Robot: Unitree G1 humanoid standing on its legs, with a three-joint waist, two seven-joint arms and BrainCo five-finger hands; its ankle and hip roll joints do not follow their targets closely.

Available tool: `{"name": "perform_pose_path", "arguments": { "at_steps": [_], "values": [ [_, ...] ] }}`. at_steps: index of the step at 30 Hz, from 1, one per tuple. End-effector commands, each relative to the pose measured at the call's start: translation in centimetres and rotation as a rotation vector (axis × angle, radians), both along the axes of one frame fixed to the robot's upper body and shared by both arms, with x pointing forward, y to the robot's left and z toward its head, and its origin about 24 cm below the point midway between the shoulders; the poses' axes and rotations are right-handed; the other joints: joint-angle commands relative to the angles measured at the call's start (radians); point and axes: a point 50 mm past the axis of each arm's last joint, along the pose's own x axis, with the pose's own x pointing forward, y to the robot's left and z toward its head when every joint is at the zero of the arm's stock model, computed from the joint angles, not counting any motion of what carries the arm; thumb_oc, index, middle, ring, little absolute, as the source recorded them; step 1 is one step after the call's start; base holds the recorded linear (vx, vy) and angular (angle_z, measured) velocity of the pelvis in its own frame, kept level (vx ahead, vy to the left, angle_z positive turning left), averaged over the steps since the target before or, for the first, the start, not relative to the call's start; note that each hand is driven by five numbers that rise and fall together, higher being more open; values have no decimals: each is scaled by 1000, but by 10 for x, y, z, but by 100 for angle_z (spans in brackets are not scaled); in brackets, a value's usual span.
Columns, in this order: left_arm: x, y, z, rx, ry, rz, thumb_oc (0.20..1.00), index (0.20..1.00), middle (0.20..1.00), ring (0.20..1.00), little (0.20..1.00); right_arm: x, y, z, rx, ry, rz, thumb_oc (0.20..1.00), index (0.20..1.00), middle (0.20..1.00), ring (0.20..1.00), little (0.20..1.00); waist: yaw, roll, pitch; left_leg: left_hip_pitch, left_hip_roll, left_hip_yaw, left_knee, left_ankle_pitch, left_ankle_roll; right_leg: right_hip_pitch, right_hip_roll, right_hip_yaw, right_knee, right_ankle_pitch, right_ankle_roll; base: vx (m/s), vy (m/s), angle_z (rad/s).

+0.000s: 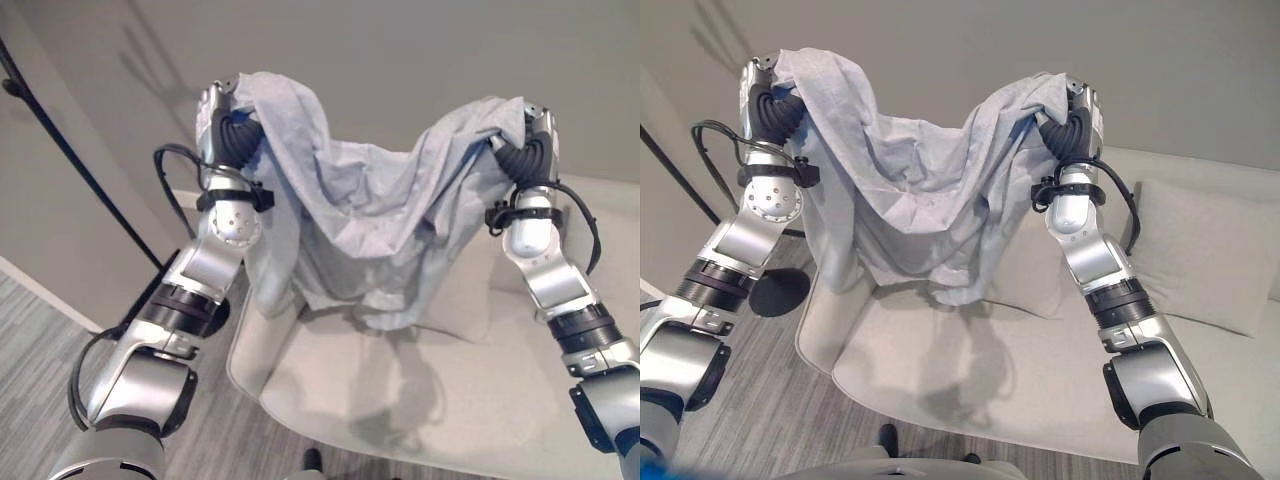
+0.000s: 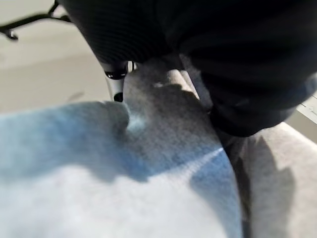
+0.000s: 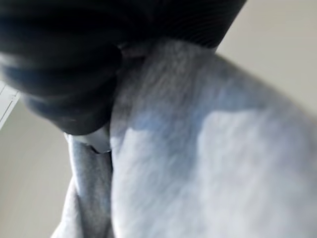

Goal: Hang the clothes on the sofa on the clothes rack.

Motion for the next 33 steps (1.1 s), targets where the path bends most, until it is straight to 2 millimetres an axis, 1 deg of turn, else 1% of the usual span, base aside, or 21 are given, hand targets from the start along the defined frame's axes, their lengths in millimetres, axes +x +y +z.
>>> {"name": "perform_pose_path", "arguments": {
  "at_steps": [1, 4, 8, 9, 10, 11, 12, 13, 14, 15, 16, 20, 22, 23, 25, 26, 27, 29, 30, 31, 33],
  "values": [
    [-1, -6, 44, 57, -154, -17, 200, 200, 200, 200, 200, -6, -5, 36, -43, -148, -6, 200, 200, 200, 200, 200, 4, -28, -26, -62, -47, -1, 74, -116, -26, 21, -60, 40, -149, 95, 182, -38, 126, -2],
    [-2, -8, 50, 49, -176, -20, 200, 200, 200, 200, 200, -7, -9, 42, -41, -172, -24, 200, 200, 200, 200, 200, -13, -36, -10, -113, 27, -18, 78, -96, -44, -8, -86, 41, -134, 91, 193, -45, 182, 4],
    [-1, -8, 47, 36, -166, -21, 200, 200, 200, 200, 200, -10, -20, 38, -22, -171, -64, 200, 200, 200, 200, 200, -22, -33, -15, -118, 138, -25, 2, -51, -62, 2, -99, 44, -117, 56, 207, 48, 229, 8],
    [-1, -8, 47, 36, -166, -22, 200, 200, 200, 200, 200, -10, -20, 38, -22, -171, -64, 200, 200, 200, 200, 200, -22, -32, -15, -117, 138, -25, 0, -50, -63, 2, -99, 43, -117, 56, 207, 132, 352, 11],
    [0, -11, 41, 19, -149, -40, 200, 200, 200, 200, 200, -13, -30, 33, -12, -165, -94, 200, 200, 200, 200, 200, -26, -23, -14, -138, 171, -34, -18, -29, -77, 22, -111, 45, -101, 33, 213, 151, 401, 16],
    [0, -11, 40, 14, -148, -43, 200, 200, 200, 200, 200, -13, -31, 31, -10, -160, -101, 200, 200, 200, 200, 200, -21, -13, -16, -131, 180, -51, -19, -18, -90, 31, -119, 52, -97, 31, 217, 150, 398, 10],
    [0, -11, 40, 14, -147, -43, 200, 200, 200, 200, 200, -14, -31, 31, -10, -159, -101, 200, 200, 200, 200, 200, -20, -11, -16, -128, 182, -52, -21, -17, -92, 32, -117, 53, -97, 30, 216, 105, 310, -6],
    [0, -11, 39, 12, -145, -46, 200, 200, 200, 200, 200, -14, -32, 29, -14, -154, -109, 200, 200, 200, 200, 200, -15, 0, -18, -113, 189, -70, -21, -5, -113, 40, -126, 51, -91, 34, 222, 101, 358, -13],
    [-1, -13, 38, 11, -142, -55, 200, 200, 200, 200, 200, -15, -37, 26, -22, -144, -126, 200, 200, 200, 200, 200, -14, 10, -22, -106, 186, -81, -13, -6, -130, 46, -148, 41, -85, 48, 233, 188, 847, -25],
    [-1, -17, 37, 9, -138, -72, 200, 200, 200, 200, 200, -16, -38, 15, -3, -114, -136, 200, 200, 200, 200, 200, -11, 11, -25, -90, 156, -87, 2, -34, -138, 29, -214, 36, -73, 96, 235, 139, 684, -25],
    [-1, -18, 37, 10, -137, -73, 200, 200, 200, 200, 200, -17, -38, 15, -2, -113, -137, 200, 200, 200, 200, 200, -9, 8, -27, -91, 153, -86, 4, -35, -137, 28, -216, 37, -73, 96, 235, 105, 658, -18],
    [-3, -20, 38, 31, -142, -85, 200, 200, 200, 200, 200, -16, -31, 2, 75, -87, -130, 200, 200, 200, 200, 200, -1, -21, -23, -71, 86, -35, 17, -82, -90, -26, -303, 33, -70, 191, 235, 17, 387, 22],
    [-7, -18, 39, 63, -154, -81, 200, 200, 200, 200, 200, -16, -27, 0, 72, -86, -119, 200, 200, 200, 200, 200, 3, -34, -24, -57, 57, -7, 32, -105, -69, -34, -325, 25, -61, 193, 235, 38, 374, -15],
    [-9, -16, 39, 71, -157, -78, 200, 200, 200, 200, 200, -16, -26, -2, 76, -79, -114, 200, 200, 200, 200, 200, 5, -43, -23, -55, 43, -2, 40, -112, -59, -37, -321, 32, -44, 180, 235, 62, 338, -17],
    [-9, -19, 37, 80, -149, -88, 200, 200, 200, 200, 200, -18, -25, -1, 58, -83, -103, 200, 200, 200, 200, 200, 2, -64, -25, -47, 11, 2, 33, -115, -41, -49, -272, 68, -14, 143, 216, 51, 238, -3],
    [-9, -19, 37, 80, -149, -88, 200, 200, 200, 200, 200, -18, -25, 0, 58, -83, -103, 200, 200, 200, 200, 200, 3, -64, -26, -47, 10, 2, 32, -114, -40, -50, -273, 68, -14, 143, 216, 51, 200, 6],
    [-7, -20, 36, 92, -135, -87, 200, 200, 200, 200, 200, -18, -26, 2, 33, -89, -101, 200, 200, 200, 200, 200, 9, -79, -33, -33, -12, 14, 27, -123, -29, -47, -210, 74, -18, 98, 198, 58, 150, -3],
    [-6, -22, 33, 86, -121, -93, 200, 200, 200, 200, 200, -19, -27, 0, 38, -86, -97, 200, 200, 200, 200, 200, 9, -92, -32, -19, -39, 16, 20, -124, -21, -60, -142, 79, -21, 74, 179, 42, 126, -3],
    [-6, -22, 33, 86, -122, -93, 200, 200, 200, 200, 200, -19, -27, 1, 38, -86, -97, 200, 200, 200, 200, 200, 9, -93, -32, -21, -40, 16, 19, -119, -20, -63, -143, 79, -22, 77, 178, 21, 80, 7],
    [-3, -20, 23, 73, -90, -79, 200, 200, 200, 200, 200, -22, -35, -8, 26, -77, -136, 200, 200, 200, 200, 200, 2, -106, -20, -10, -68, 36, 18, -128, -9, -53, -80, 68, -56, 68, 165, 16, 62, 16],
    [-2, -30, 27, 103, -97, -106, 200, 200, 200, 200, 200, -21, -37, -2, 17, -88, -139, 200, 200, 200, 200, 200, -12, -101, -12, -3, -82, 20, 21, -124, -6, -51, -50, 100, -81, 69, 160, 46, 34, 25]
  ]
}}
